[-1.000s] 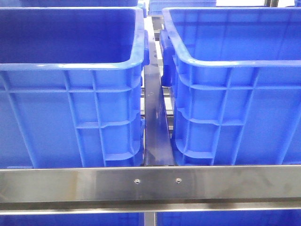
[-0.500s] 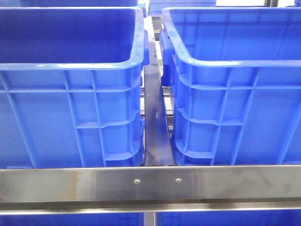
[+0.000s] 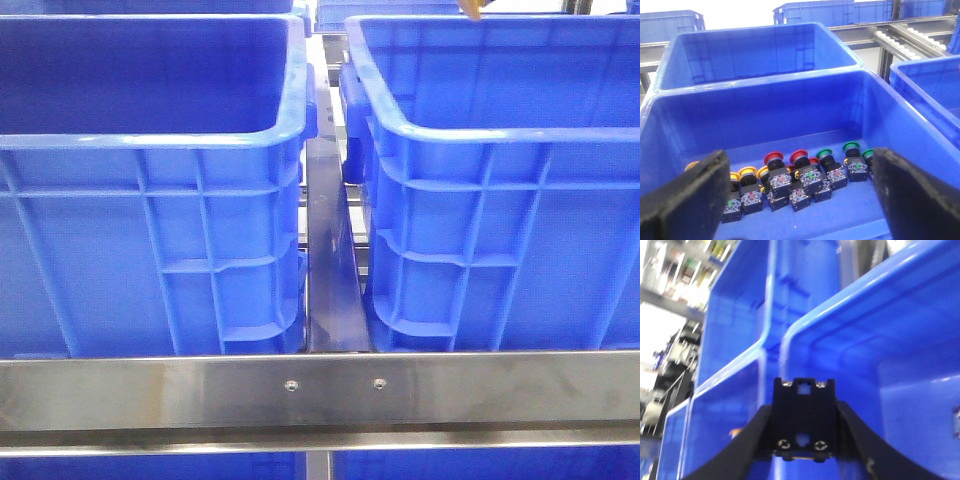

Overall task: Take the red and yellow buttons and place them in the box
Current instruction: 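Carry the yellow button with the right gripper over the bin holding the red button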

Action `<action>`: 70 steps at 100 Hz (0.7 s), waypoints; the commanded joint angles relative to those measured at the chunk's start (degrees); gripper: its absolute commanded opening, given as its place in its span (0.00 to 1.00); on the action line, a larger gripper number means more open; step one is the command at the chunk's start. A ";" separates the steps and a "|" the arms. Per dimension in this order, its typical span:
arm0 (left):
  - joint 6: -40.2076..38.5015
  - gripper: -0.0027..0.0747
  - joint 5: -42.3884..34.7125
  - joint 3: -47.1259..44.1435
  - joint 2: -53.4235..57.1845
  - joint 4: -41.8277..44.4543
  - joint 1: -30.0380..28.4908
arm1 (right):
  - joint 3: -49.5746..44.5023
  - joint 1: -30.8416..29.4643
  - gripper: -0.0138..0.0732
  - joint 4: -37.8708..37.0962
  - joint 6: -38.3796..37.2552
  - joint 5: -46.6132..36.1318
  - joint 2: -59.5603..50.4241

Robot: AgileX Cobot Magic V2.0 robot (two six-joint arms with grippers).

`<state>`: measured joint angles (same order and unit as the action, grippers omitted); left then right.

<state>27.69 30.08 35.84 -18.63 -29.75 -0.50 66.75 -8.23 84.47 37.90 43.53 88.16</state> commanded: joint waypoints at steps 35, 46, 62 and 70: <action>-0.63 0.73 -4.40 1.44 -0.56 -1.13 -0.11 | 1.38 -0.33 0.30 17.42 3.52 -1.45 10.03; -0.63 0.73 -4.40 1.44 -0.56 -1.13 -0.11 | 1.38 -0.26 0.30 20.93 6.48 -1.52 12.43; -0.63 0.73 -4.40 1.44 -0.69 -1.13 -0.11 | 2.24 -0.26 0.30 21.36 7.02 -2.07 15.22; -0.63 0.73 -4.40 1.44 -0.69 -1.13 -0.11 | 2.95 -0.13 0.30 21.36 7.02 -2.14 16.36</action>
<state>27.69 30.08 35.84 -18.63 -29.75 -0.50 67.25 -8.23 101.91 43.79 39.08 106.23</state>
